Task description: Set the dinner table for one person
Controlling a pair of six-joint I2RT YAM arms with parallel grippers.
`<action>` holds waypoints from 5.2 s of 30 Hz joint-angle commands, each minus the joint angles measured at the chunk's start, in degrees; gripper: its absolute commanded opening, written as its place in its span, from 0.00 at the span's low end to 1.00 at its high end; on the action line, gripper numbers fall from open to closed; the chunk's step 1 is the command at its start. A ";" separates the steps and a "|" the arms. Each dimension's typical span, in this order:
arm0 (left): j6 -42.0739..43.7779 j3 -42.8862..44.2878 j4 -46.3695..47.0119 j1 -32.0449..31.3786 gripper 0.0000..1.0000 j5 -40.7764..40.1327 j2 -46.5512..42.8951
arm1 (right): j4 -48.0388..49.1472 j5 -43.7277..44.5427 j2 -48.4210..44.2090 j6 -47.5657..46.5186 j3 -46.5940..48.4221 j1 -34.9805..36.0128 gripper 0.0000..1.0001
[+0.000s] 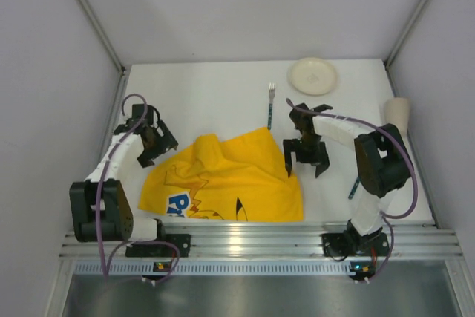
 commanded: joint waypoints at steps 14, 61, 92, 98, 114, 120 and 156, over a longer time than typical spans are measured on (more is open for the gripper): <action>15.66 4.64 18.90 -4.15 0.75 15.77 23.94 | 11.29 -8.47 13.03 -4.05 23.54 -0.07 1.00; 22.44 4.30 28.57 -14.17 0.55 6.20 23.77 | 7.96 -9.09 22.88 -7.21 29.96 -1.66 0.98; 13.30 7.11 14.95 -2.84 0.00 -15.21 18.95 | 9.63 -0.75 22.97 -4.49 22.23 -3.41 0.00; 10.84 6.84 13.55 0.06 0.00 -21.57 15.69 | 9.55 -0.83 24.37 -4.14 25.45 -3.50 0.00; 12.15 10.70 15.04 6.39 0.00 -17.81 17.52 | 3.66 1.28 33.51 -3.26 46.57 -4.73 0.00; 13.12 18.26 14.51 6.31 0.00 -13.41 22.97 | 3.83 0.49 31.94 -3.26 43.06 -5.70 0.00; 2.49 3.94 3.79 0.95 0.95 -9.27 1.45 | 2.08 13.49 42.38 -9.15 65.11 -7.46 0.84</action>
